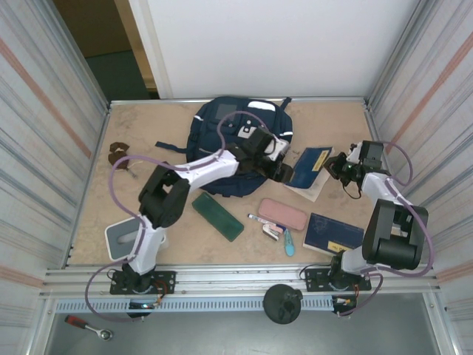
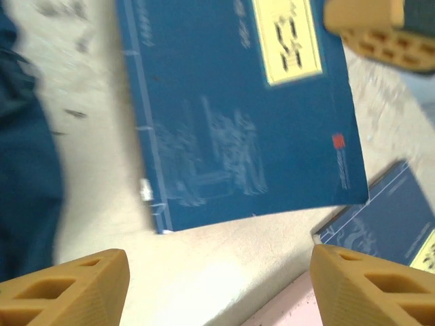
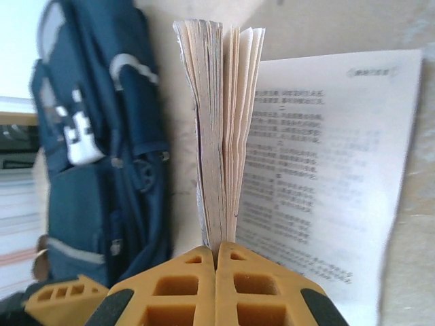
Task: Pack the student bag
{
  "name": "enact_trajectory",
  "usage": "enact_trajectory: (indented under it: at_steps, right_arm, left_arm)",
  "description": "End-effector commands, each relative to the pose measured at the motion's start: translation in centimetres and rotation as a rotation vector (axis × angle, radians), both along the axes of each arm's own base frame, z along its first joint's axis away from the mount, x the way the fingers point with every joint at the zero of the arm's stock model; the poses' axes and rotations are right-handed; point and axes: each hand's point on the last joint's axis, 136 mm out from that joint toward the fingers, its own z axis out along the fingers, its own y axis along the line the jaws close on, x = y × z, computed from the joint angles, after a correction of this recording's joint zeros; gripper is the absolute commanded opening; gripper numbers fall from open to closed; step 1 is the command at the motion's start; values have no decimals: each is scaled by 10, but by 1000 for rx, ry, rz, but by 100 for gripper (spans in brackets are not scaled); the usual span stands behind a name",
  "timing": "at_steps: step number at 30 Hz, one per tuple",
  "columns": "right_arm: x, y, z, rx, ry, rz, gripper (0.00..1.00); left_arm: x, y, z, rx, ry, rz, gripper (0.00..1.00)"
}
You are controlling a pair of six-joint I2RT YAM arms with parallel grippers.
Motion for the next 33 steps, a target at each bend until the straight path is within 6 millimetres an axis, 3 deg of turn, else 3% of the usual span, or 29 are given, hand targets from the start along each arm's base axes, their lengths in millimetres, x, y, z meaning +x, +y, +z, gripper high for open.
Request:
enact_trajectory:
  at_steps: [1,8,17,23,29,33]
  right_arm:
    - [7,11,45,91,-120,31,0]
    - [7,27,85,172,-216,72,0]
    - [6,66,143,237,-340,176,0]
    - [5,92,167,280,-389,247,0]
    - [6,116,174,305,-408,307,0]
    - [11,120,165,306,-395,322,0]
  left_arm:
    - [13,13,44,-154,28,75,72]
    - [26,41,56,-208,55,149,78]
    - [31,38,68,-342,148,131,90]
    - [35,37,75,-417,192,126,99]
    - [31,35,91,-516,212,88,95]
    - [29,37,100,-540,201,74,73]
